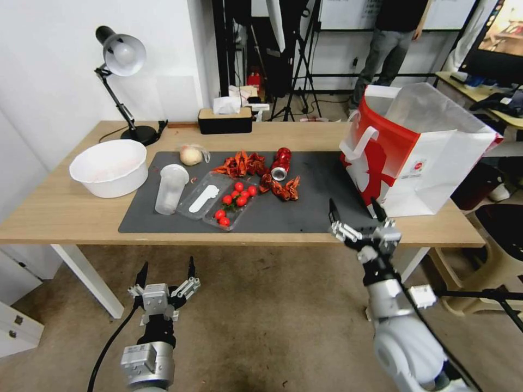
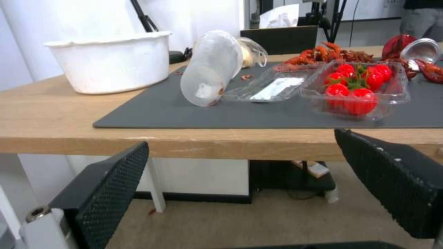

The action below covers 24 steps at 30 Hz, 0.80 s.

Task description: Pick up the trash from the table and place it into the takeout bag.

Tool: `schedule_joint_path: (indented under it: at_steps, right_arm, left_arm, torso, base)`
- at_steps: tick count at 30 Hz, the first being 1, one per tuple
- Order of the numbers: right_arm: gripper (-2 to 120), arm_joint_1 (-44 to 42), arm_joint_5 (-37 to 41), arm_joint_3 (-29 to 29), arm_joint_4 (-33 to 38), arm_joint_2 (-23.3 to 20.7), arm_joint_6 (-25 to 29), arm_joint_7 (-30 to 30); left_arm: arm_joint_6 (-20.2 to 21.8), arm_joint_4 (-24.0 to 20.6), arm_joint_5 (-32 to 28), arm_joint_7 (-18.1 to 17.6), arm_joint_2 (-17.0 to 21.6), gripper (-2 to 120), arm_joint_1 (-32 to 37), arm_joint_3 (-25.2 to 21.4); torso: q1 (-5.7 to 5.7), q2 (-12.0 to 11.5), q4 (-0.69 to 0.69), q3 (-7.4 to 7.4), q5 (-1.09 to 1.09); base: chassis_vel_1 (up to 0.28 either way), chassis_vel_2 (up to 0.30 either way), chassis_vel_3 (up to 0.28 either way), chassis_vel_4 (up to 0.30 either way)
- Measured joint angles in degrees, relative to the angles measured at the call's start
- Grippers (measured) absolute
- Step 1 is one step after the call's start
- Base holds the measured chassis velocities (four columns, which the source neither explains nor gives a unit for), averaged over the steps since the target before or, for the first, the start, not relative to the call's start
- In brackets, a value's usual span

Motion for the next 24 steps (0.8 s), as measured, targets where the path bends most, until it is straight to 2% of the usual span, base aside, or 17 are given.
schedule_joint_path:
  at_steps: [14,18,20,24]
  right_arm:
    - [100,0.2,0.2,-0.7,-1.9,0.9,-0.4,1.4]
    - [100,2.4,2.3,-1.3,-2.3,0.8,-2.2,1.5]
    - [100,5.8,6.1,-2.6,-3.3,0.8,-5.7,1.7]
    - [100,9.6,8.0,-4.4,-4.4,1.2,-8.9,2.6]
  left_arm:
    - [-0.1,0.0,0.0,0.0,0.0,100,0.2,0.0]
    - [-0.1,-0.2,0.0,0.0,-0.1,100,0.2,-0.1]
    - [-0.4,-0.3,0.1,0.0,-0.3,100,0.4,-0.1]
    - [-0.6,-0.3,0.3,-0.1,-0.4,100,0.7,-0.1]
  torso:
    - [0.01,0.0,0.0,0.0,0.0]
    - [0.01,0.0,0.0,0.0,0.0]
    - [0.01,0.0,0.0,0.0,0.0]
    - [0.01,0.0,0.01,0.0,0.0]
  base:
    - [0.0,0.0,0.0,0.0]
    - [0.0,0.0,0.0,0.0]
    - [0.0,0.0,0.0,0.0]
    - [0.0,0.0,0.0,0.0]
